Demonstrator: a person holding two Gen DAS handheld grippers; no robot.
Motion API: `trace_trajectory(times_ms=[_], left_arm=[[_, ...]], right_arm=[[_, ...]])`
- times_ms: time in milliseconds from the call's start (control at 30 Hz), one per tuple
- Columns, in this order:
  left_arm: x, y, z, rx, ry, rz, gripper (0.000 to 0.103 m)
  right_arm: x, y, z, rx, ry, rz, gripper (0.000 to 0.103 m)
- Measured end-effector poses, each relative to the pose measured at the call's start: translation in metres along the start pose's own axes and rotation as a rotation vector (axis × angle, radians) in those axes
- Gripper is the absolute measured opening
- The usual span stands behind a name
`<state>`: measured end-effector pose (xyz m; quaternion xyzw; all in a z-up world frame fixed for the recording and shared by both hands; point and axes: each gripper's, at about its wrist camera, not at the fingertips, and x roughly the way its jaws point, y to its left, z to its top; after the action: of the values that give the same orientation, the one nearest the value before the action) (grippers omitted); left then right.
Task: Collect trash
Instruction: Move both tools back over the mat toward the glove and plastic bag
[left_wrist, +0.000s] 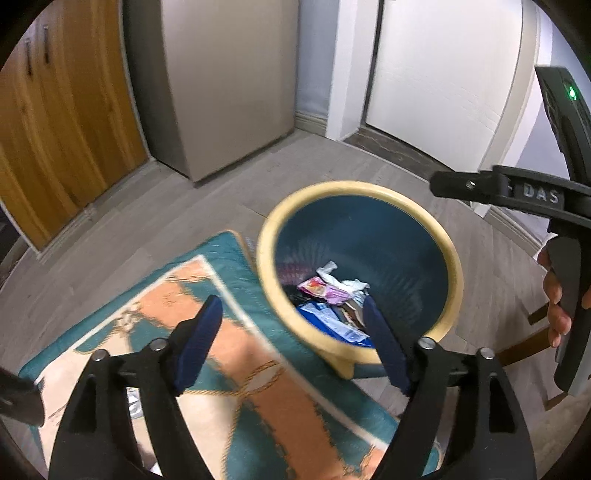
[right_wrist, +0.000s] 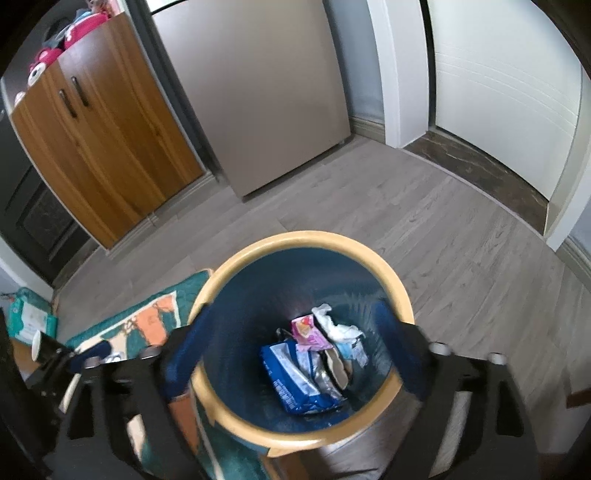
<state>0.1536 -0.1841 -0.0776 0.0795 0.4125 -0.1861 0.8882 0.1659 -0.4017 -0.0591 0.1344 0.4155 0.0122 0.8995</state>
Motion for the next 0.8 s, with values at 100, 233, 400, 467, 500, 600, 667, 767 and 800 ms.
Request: trace_trajectory(times_ms=[100, 233, 400, 467, 500, 600, 667, 767, 800], left_arm=[[-0.022, 0.013, -0.007, -0.013, -0.026, 0.037, 0.088], [-0.053, 0.031, -0.017, -0.024, -0.056, 0.085, 0.092], [-0.094, 0.053, -0.033, -0.057, -0.087, 0.137, 0.095], [-0.112, 0.063, -0.043, -0.069, -0.098, 0.158, 0.095], [-0.118, 0.067, -0.047, -0.076, -0.102, 0.169, 0.096], [-0.139, 0.086, -0.064, -0.132, -0.109, 0.193, 0.097], [-0.147, 0.100, -0.075, -0.178, -0.102, 0.198, 0.097], [-0.157, 0.114, -0.091, -0.195, -0.092, 0.234, 0.097], [-0.160, 0.117, -0.096, -0.199, -0.087, 0.244, 0.097]], right_arm=[[-0.010, 0.003, -0.003, 0.048, -0.013, 0.015, 0.096], [-0.025, 0.012, -0.015, 0.112, -0.016, 0.026, 0.097], [-0.040, 0.039, -0.034, 0.090, -0.001, 0.021, 0.098], [-0.046, 0.054, -0.046, 0.050, 0.010, 0.006, 0.098], [-0.048, 0.060, -0.051, 0.035, 0.012, 0.004, 0.098], [-0.053, 0.084, -0.071, -0.012, 0.023, 0.015, 0.098], [-0.053, 0.095, -0.080, -0.035, 0.034, 0.016, 0.098], [-0.050, 0.114, -0.098, -0.052, 0.065, 0.028, 0.098], [-0.048, 0.119, -0.105, -0.052, 0.079, 0.037, 0.098]])
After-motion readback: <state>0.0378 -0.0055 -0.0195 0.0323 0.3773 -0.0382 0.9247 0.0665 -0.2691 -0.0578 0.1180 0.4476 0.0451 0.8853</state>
